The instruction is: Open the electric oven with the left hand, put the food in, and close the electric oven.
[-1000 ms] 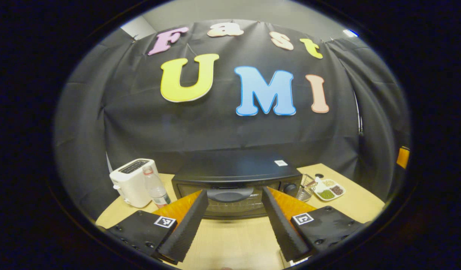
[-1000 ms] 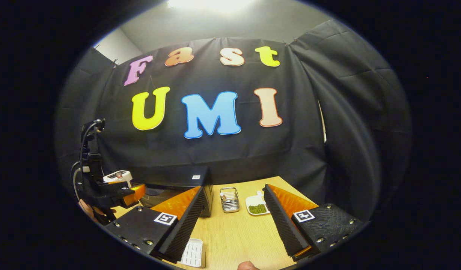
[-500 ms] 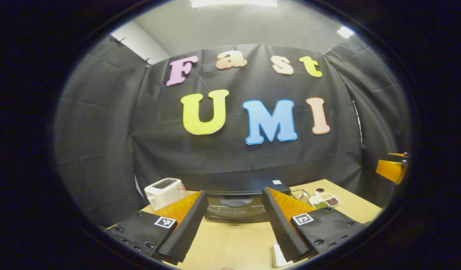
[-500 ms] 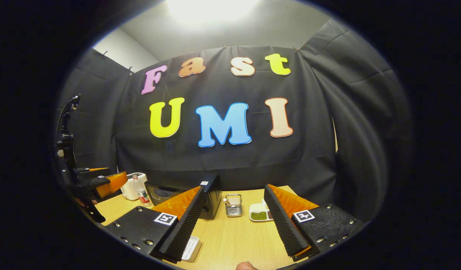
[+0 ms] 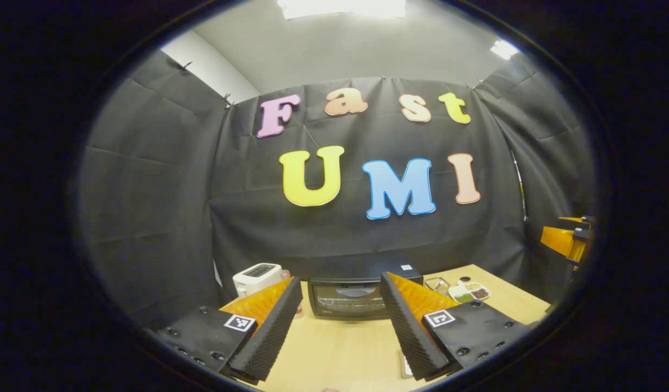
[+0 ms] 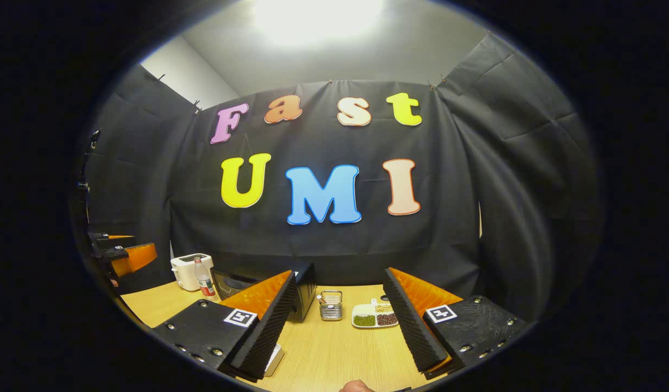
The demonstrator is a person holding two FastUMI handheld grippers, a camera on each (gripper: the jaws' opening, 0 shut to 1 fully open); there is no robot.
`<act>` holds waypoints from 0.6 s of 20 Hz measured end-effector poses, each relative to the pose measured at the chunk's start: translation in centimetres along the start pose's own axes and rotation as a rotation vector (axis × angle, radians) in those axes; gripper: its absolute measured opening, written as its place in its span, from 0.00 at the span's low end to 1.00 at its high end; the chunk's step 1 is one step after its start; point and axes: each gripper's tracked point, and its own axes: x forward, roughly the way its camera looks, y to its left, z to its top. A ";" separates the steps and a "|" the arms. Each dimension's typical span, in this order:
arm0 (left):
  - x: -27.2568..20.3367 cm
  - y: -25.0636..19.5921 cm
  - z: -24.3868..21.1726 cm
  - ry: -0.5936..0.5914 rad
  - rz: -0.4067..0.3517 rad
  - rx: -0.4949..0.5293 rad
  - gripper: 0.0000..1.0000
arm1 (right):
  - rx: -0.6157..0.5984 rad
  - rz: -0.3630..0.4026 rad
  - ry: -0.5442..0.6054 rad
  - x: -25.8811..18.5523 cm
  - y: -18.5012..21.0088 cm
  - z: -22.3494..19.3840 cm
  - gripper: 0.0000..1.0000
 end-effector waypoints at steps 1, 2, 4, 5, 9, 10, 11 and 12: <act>-0.2 0.5 0.0 -0.004 0.001 0.006 1.00 | -0.001 0.001 -0.008 -0.5 0.3 0.2 0.97; -0.4 1.1 0.2 -0.012 0.005 0.009 1.00 | -0.005 -0.004 -0.016 -0.8 0.6 0.4 0.97; -1.1 1.8 0.2 -0.012 -0.001 0.004 1.00 | -0.014 -0.013 -0.012 -1.2 1.2 0.3 0.97; -1.3 2.2 0.3 -0.019 -0.002 0.005 0.97 | -0.011 -0.011 -0.015 -1.5 1.8 0.6 0.97; -2.2 3.7 0.5 -0.030 0.007 -0.002 1.00 | -0.002 0.002 -0.026 -1.9 3.3 1.5 0.97; -2.5 4.0 0.7 -0.033 0.008 -0.008 1.00 | 0.003 0.002 -0.030 -2.0 3.5 1.6 0.97; -2.6 4.2 0.6 -0.035 0.012 -0.011 1.00 | 0.009 0.003 -0.033 -2.1 3.8 1.8 0.97; -2.7 4.5 0.6 -0.037 0.013 -0.015 1.00 | 0.013 0.003 -0.034 -2.2 4.1 1.8 0.97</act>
